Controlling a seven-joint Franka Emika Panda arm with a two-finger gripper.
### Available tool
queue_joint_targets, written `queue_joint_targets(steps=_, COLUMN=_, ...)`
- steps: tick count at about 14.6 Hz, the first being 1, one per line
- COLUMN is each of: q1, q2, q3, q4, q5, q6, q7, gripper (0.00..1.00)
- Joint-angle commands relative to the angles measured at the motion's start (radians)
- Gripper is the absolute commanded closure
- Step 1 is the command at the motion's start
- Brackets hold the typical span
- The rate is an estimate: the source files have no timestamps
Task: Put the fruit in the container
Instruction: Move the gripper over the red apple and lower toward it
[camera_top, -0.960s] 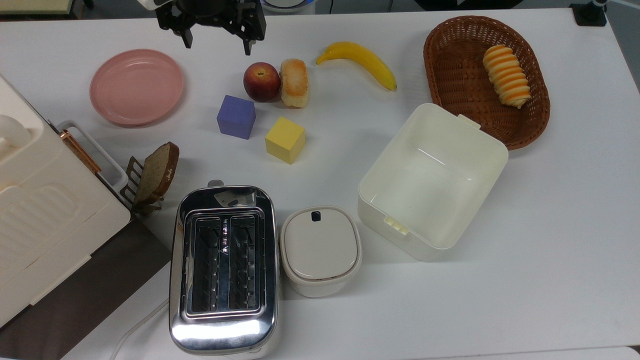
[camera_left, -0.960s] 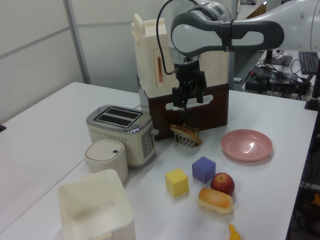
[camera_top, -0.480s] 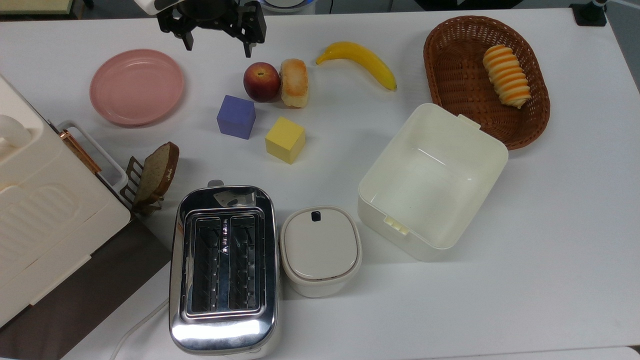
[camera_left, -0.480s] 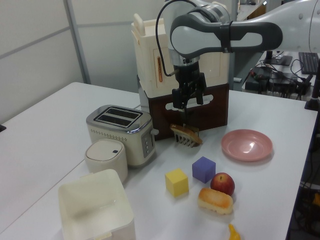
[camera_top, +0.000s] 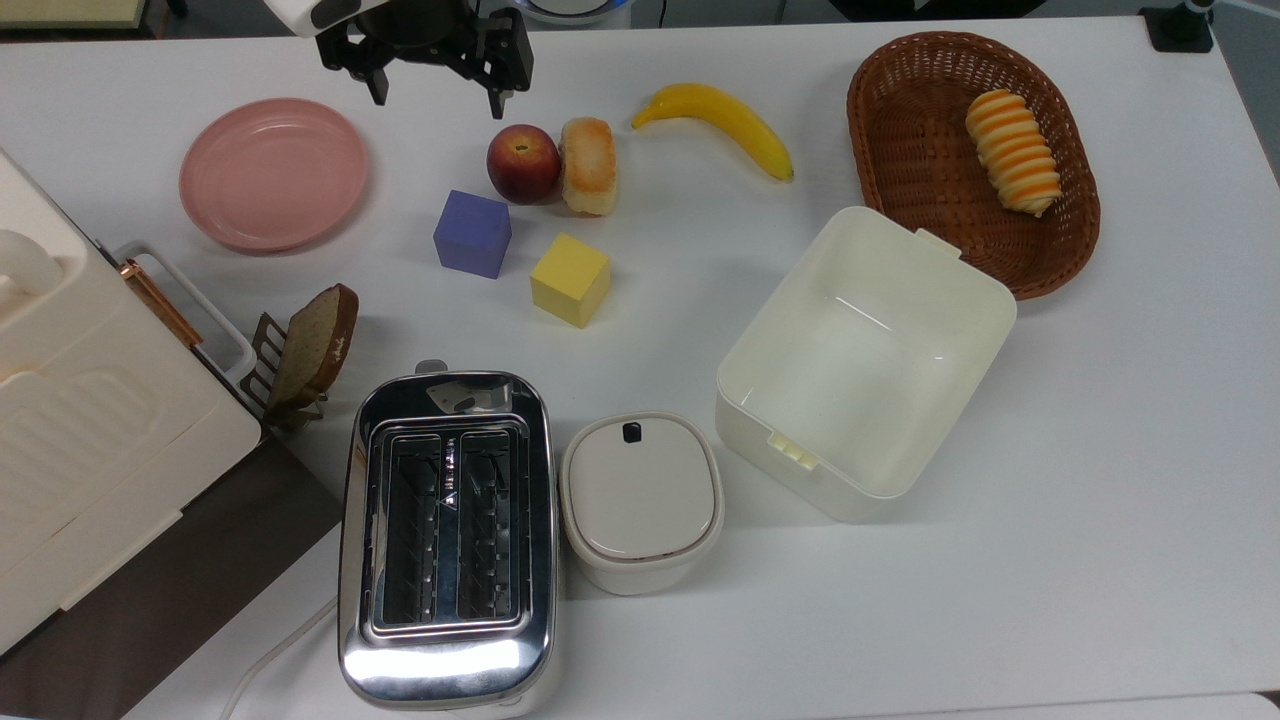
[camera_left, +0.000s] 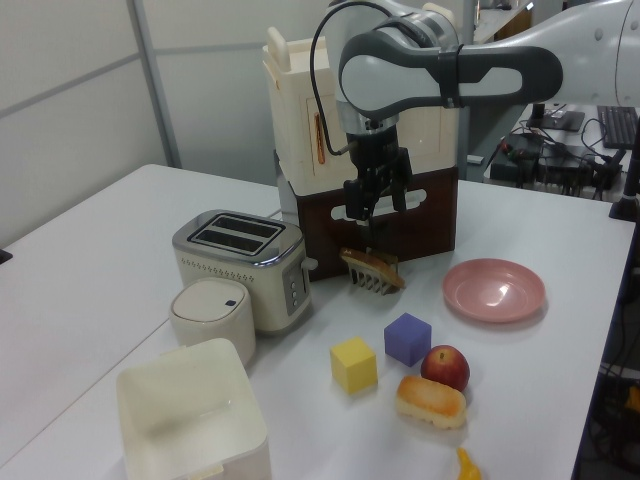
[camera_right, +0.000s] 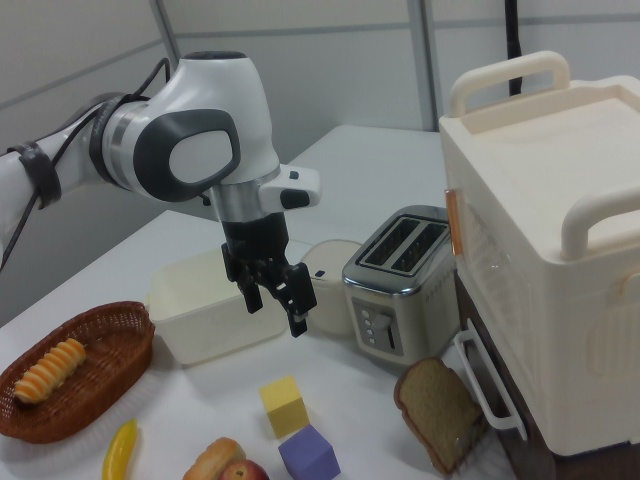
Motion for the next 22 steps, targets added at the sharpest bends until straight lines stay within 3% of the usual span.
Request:
queue_joint_targets(steps=1, q1=0.0, q2=-0.014, q3=-0.002, q4=-0.023, q5=0.02, q6=0.021, q7=-0.018, gripper=0.0)
queue_joint_targets(steps=7, q1=0.003, q2=0.005, q3=-0.001, q4=-0.028, q5=0.014, q6=0.056, q7=-0.032, gripper=0.0)
queue_joint_targets(steps=13, q1=0.006, q2=0.029, q3=-0.002, q4=-0.08, q5=-0.003, q6=0.093, q7=-0.141, gripper=0.0)
queue_joint_targets(steps=16, q1=0.009, q2=0.052, q3=0.004, q4=-0.111, q5=-0.049, q6=0.139, q7=-0.173, gripper=0.0)
queue_joint_targets(steps=22, q1=0.026, q2=0.028, q3=0.01, q4=-0.195, q5=-0.04, q6=-0.052, q7=-0.271, gripper=0.0)
